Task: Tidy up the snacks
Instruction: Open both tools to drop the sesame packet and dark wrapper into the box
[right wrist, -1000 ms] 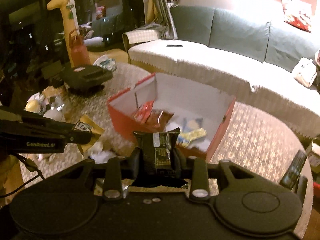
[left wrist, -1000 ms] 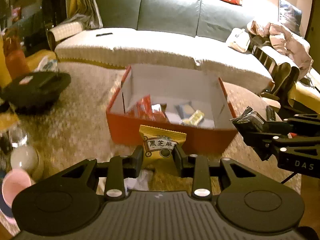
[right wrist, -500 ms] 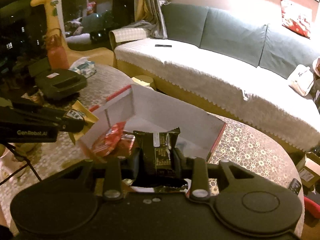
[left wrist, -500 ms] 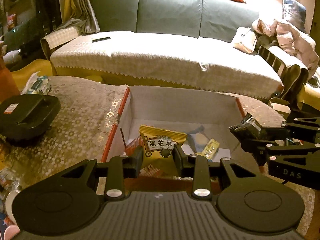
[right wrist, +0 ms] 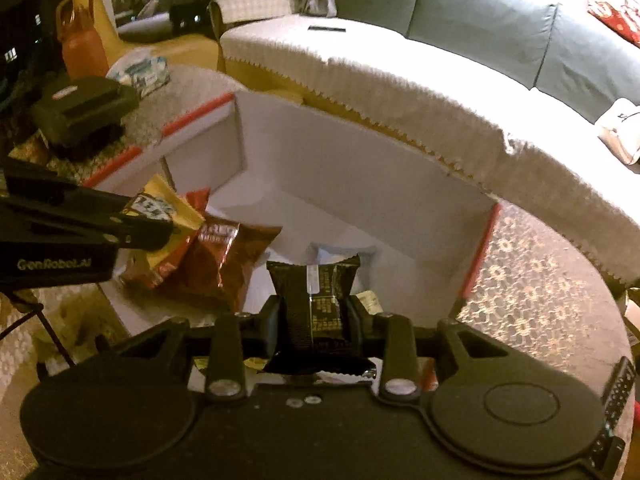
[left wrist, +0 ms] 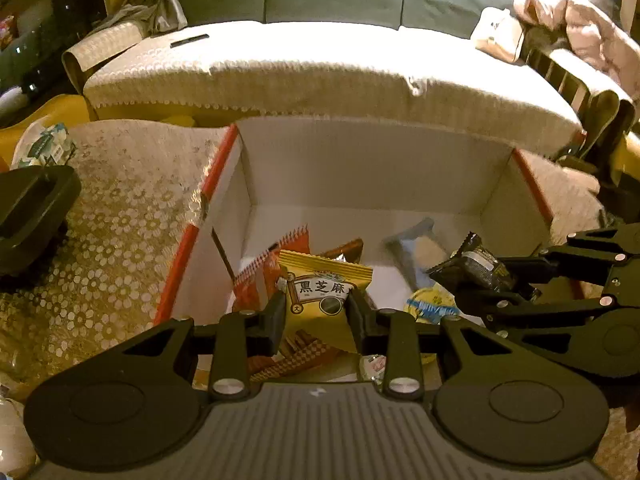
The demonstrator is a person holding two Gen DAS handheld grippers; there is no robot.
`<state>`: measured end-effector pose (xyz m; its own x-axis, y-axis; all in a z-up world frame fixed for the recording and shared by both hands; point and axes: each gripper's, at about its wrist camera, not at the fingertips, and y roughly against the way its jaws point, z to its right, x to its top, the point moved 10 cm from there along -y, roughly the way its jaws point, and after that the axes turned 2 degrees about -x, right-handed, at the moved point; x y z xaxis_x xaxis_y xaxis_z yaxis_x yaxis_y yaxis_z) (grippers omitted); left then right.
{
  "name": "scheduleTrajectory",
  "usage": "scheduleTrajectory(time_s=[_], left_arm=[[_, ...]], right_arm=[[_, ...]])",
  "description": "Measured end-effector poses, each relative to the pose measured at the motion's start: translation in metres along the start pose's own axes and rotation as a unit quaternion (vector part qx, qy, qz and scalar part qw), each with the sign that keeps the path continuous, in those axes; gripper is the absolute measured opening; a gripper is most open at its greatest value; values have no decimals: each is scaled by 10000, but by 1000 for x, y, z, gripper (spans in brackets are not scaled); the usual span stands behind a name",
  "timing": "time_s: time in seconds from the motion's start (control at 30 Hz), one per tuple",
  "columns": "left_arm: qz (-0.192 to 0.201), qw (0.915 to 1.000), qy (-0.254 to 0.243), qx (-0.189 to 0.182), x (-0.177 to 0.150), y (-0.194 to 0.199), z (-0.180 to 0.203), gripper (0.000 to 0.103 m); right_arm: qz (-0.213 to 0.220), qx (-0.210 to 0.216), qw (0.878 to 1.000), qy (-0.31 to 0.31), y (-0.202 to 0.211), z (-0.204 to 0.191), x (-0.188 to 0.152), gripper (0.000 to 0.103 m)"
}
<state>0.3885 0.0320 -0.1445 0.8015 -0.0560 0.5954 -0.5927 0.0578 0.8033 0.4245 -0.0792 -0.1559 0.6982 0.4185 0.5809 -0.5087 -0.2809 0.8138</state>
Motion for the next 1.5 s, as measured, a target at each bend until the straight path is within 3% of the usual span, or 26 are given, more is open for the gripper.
scheduleTrajectory(time_s=[0.43,0.57,0.8,1.07,1.17,1.33,1.5], left_arm=[[-118,9999,-30,-84,-3,-2,7,34],[-38,10000,26,-82,-2,10,6,47],[170,9998,24,-112,-1,39,9,60],[388,9991,-64,-160,-6,78,19,66],[467,9987,-77,-204,-9,91,23,67],[594,9979,-67,-246,-16,113,25,73],[684,9971,-40,-332,-31,134,24,77]], right_arm=[[-116,64,9999,17,-7,-5,-7,34],[-39,154,9998,-106,6,-3,-7,34],[105,343,9989,-310,34,-4,-7,35],[356,465,9975,-392,73,-9,-8,37],[426,488,9971,-411,87,-11,-11,40],[557,534,9962,-410,110,-15,-18,56],[606,601,9955,-404,127,-22,-30,58]])
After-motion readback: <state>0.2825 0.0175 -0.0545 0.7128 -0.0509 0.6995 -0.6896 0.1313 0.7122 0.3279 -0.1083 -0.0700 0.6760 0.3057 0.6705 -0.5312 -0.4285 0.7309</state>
